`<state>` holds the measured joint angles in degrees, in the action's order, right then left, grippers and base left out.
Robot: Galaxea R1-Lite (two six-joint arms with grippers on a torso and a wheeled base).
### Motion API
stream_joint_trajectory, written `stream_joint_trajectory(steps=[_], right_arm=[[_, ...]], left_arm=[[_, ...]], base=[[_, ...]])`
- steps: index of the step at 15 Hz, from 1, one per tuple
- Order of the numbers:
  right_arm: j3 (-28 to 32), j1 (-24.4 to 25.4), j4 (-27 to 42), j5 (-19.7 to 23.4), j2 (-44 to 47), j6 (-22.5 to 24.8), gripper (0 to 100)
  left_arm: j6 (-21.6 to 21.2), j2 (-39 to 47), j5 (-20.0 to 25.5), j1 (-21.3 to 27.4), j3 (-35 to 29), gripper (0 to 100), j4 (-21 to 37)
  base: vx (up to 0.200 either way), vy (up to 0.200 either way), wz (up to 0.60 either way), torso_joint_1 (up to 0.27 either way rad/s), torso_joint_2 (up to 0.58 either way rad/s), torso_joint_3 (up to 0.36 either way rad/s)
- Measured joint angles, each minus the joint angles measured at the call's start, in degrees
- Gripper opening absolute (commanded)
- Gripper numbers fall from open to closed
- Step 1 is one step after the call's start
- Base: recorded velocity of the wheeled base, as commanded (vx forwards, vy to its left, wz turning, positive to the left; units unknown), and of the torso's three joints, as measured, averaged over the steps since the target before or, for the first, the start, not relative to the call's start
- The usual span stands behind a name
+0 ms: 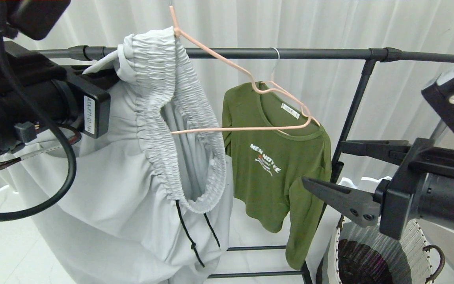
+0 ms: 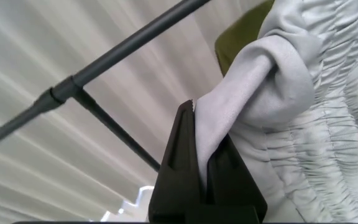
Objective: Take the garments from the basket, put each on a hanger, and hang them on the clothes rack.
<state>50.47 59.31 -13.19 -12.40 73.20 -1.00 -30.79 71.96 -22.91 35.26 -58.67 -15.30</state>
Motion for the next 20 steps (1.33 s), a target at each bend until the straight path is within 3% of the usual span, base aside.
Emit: stream_joint_trajectory(steps=[5,10,16,17,20], right_arm=[[0.33,1.22,-8.09,-0.22,6.1,-4.61,100],[0.82,2.35,-17.98,-0.57,14.82,-6.22,100],[1.4,1.46,-19.24,-0.82,19.16,-6.39,100],[1.35,1.27,-19.26,-1.43,19.35,-6.3,0],[1.21,0.59,-19.24,-6.18,19.46,-6.24,0]], left_arm=[[6.52,1.74,-1.21,4.85,-0.65,0,-1.08],[6.57,1.94,-1.07,7.83,-0.76,0,-3.83],[6.57,1.24,-0.63,10.34,-0.76,0,-3.94],[6.49,1.13,-0.63,10.41,-0.69,0,-3.94],[6.17,0.94,-0.55,10.39,-0.45,0,-3.91]], base=[[0.0,0.0,0.0,0.0,0.0,0.0],[0.0,0.0,0.0,0.0,0.0,0.0],[0.0,0.0,0.0,0.0,0.0,0.0],[0.0,0.0,0.0,0.0,0.0,0.0],[0.0,0.0,0.0,0.0,0.0,0.0]])
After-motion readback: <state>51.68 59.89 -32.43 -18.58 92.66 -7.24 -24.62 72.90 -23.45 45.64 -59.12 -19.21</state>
